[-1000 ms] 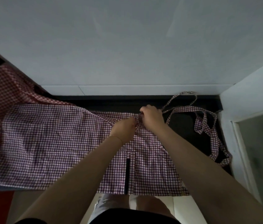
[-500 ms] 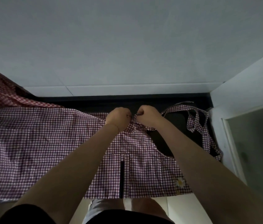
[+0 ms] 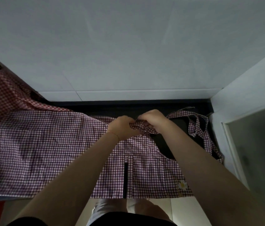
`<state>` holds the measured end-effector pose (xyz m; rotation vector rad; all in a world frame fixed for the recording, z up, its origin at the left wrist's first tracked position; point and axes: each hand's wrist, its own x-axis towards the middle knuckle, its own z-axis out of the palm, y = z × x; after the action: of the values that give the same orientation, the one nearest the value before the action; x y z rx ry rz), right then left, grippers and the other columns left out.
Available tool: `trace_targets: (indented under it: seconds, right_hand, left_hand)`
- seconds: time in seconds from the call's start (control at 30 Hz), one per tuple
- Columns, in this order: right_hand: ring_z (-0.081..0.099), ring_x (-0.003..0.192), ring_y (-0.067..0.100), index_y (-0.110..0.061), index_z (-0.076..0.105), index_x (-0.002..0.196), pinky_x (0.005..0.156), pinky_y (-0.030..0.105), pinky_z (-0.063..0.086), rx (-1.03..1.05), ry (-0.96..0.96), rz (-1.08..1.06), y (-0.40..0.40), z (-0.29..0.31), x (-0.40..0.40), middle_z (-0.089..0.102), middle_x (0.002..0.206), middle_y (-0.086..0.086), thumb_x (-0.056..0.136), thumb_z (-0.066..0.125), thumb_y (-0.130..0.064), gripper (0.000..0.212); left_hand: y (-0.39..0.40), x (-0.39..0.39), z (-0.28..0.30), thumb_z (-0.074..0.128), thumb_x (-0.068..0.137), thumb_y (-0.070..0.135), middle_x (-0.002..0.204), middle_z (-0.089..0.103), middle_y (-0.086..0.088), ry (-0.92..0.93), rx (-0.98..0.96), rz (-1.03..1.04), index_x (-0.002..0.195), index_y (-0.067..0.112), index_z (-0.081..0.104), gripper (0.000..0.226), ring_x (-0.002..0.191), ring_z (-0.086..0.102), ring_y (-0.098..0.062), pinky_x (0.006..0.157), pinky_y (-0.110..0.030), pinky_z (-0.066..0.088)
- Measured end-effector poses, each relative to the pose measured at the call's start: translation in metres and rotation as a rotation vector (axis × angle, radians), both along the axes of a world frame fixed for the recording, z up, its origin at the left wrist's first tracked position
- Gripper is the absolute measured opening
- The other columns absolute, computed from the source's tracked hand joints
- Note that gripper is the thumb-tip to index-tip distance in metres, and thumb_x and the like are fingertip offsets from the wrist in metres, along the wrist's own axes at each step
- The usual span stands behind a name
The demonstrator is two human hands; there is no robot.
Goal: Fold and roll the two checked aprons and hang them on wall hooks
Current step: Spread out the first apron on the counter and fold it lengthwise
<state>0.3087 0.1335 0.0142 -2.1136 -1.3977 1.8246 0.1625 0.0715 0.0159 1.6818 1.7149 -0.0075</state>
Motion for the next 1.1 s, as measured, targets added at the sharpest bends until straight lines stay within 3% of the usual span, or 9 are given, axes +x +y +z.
trace_targets:
  seconds: [0.1,0.27,0.4,0.57,0.73,0.83,0.9,1.0,1.1]
  right_hand:
    - [0.067,0.085,0.019,-0.009,0.071,0.108,0.08,0.032,0.054,-0.068,0.125,-0.197,-0.007,-0.003,0.006,0.072,0.102,0.01,0.087,0.07,-0.031,0.031]
    - [0.053,0.062,0.013,-0.009,0.068,0.109,0.057,0.025,0.044,-0.101,0.133,-0.304,-0.019,-0.002,0.008,0.065,0.084,0.005,0.085,0.074,-0.034,0.035]
    - [0.031,0.043,0.005,-0.008,0.07,0.102,0.042,0.019,0.024,-0.233,0.453,-0.448,-0.023,0.005,0.013,0.047,0.061,-0.002,0.095,0.062,-0.025,0.02]
    - [0.026,0.041,0.004,-0.006,0.066,0.105,0.042,0.017,0.022,-0.363,0.662,-0.464,-0.023,0.015,0.017,0.053,0.065,-0.001,0.098,0.056,-0.021,0.019]
    - [0.029,0.035,0.002,-0.011,0.063,0.101,0.037,0.015,0.026,-0.278,0.778,-0.491,-0.017,0.029,0.02,0.059,0.065,0.002,0.102,0.048,-0.015,0.016]
    - [0.044,0.038,0.004,-0.007,0.063,0.09,0.041,0.016,0.039,-0.165,0.868,-0.709,-0.008,0.04,0.03,0.068,0.076,0.007,0.099,0.049,-0.006,0.016]
    - [0.046,0.039,0.005,-0.008,0.063,0.089,0.044,0.017,0.041,-0.062,0.915,-0.9,0.0,0.047,0.046,0.065,0.068,0.003,0.097,0.052,-0.007,0.014]
    - [0.044,0.038,0.005,-0.011,0.06,0.086,0.044,0.016,0.038,0.109,0.837,-1.047,0.015,0.051,0.077,0.063,0.062,0.001,0.097,0.054,-0.01,0.013]
    - [0.06,0.059,0.014,-0.006,0.057,0.098,0.053,0.024,0.054,0.246,0.51,-1.063,0.033,0.049,0.105,0.064,0.086,0.009,0.095,0.054,-0.008,0.004]
  left_hand:
    - [-0.006,0.002,-0.004,0.07,0.071,0.066,0.13,0.052,0.003,0.04,-0.076,-0.086,0.136,0.028,0.051,0.078,0.118,0.053,-0.019,0.102,-0.04,0.045]
    - [-0.014,0.009,-0.011,0.047,0.097,0.048,0.113,0.063,-0.001,0.177,0.027,-0.041,0.109,0.025,0.066,0.032,0.098,0.062,-0.02,0.086,-0.038,0.052]
    - [-0.015,0.01,-0.006,0.047,0.099,0.03,0.11,0.066,-0.001,0.209,0.071,-0.021,0.112,0.022,0.066,0.024,0.096,0.062,-0.019,0.08,-0.032,0.049]
    - [-0.012,0.012,0.001,0.048,0.098,0.024,0.098,0.065,0.002,0.279,0.085,-0.013,0.112,0.024,0.066,0.022,0.08,0.055,-0.015,0.069,-0.029,0.043]
    - [-0.009,0.013,0.007,0.049,0.096,0.026,0.106,0.068,-0.001,0.323,0.112,-0.023,0.112,0.024,0.069,0.025,0.094,0.065,-0.024,0.071,-0.032,0.046]
    - [-0.005,0.014,0.009,0.048,0.097,0.025,0.105,0.067,-0.003,0.321,0.076,-0.039,0.108,0.021,0.068,0.023,0.089,0.062,-0.023,0.073,-0.033,0.046]
    - [0.0,0.016,0.012,0.049,0.096,0.022,0.105,0.066,-0.002,0.333,0.051,-0.065,0.107,0.02,0.067,0.021,0.086,0.06,-0.021,0.074,-0.033,0.048]
    - [0.01,0.02,0.012,0.051,0.095,0.02,0.108,0.065,-0.002,0.379,0.031,-0.116,0.108,0.02,0.067,0.02,0.093,0.062,-0.023,0.074,-0.033,0.048]
    - [0.02,0.024,0.008,0.048,0.096,0.02,0.114,0.064,-0.006,0.329,0.053,-0.038,0.112,0.017,0.063,0.022,0.088,0.059,-0.024,0.075,-0.036,0.049]
